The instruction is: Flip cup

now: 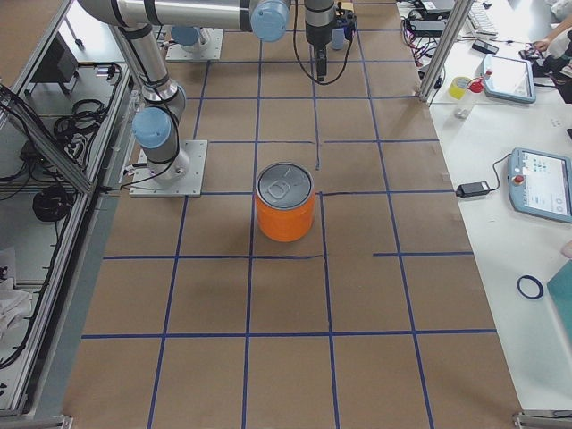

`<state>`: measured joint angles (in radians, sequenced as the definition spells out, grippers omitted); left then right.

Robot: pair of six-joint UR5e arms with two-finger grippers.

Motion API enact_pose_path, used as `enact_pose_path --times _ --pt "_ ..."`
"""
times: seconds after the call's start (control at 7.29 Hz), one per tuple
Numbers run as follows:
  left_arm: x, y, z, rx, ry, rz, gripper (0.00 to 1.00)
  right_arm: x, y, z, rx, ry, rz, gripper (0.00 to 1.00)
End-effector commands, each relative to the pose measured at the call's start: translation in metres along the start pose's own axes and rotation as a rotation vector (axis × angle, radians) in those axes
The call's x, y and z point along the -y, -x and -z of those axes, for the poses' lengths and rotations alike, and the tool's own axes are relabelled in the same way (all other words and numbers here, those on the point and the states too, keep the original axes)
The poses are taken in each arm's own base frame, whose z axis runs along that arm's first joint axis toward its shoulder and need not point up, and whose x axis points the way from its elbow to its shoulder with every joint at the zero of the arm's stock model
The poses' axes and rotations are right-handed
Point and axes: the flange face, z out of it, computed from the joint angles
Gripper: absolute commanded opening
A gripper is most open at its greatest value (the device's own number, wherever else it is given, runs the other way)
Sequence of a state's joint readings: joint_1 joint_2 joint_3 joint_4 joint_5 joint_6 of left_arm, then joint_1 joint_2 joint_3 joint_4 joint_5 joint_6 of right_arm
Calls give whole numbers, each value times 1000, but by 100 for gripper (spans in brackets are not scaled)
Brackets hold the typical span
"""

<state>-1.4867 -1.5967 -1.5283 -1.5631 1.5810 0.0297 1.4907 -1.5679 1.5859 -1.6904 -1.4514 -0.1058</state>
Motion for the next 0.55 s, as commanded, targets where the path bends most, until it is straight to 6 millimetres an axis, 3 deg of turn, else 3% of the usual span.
enact_pose_path --times 0.0,0.41 --pt "-6 -11 1 1 -2 -11 100 0 -1 0 -1 0 -1 100" --pt "-8 -17 2 -2 -5 -13 100 -1 -1 5 -23 -3 0 100"
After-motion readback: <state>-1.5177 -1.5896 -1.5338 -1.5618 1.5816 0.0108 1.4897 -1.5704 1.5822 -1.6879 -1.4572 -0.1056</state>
